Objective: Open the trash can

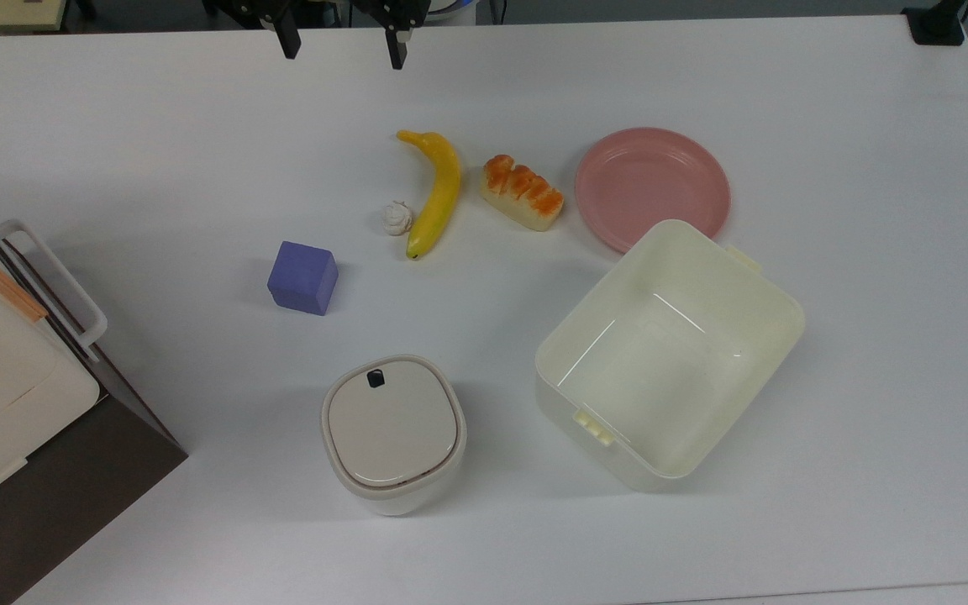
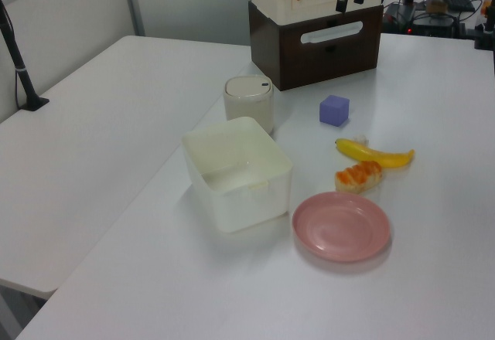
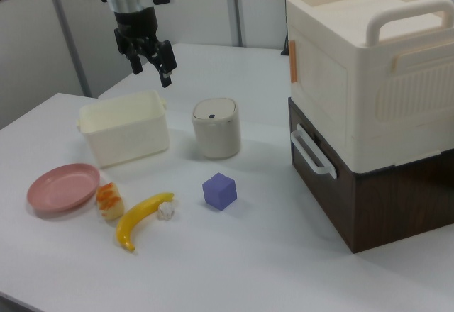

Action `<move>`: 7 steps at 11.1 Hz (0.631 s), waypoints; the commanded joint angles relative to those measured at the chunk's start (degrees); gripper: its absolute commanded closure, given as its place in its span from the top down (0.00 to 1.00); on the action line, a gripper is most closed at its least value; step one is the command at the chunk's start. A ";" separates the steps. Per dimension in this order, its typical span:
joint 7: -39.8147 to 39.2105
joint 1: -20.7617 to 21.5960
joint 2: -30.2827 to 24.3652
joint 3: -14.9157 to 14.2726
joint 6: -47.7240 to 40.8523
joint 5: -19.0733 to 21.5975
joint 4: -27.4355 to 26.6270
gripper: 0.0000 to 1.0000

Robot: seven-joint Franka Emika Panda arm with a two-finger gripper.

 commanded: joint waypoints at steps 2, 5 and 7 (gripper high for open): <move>-2.67 -0.23 -0.37 0.47 0.54 -2.08 -0.74 1.00; -5.05 -0.50 0.41 0.29 0.45 -1.47 -0.73 1.00; -4.87 -0.59 0.42 0.65 0.36 -1.64 -0.82 1.00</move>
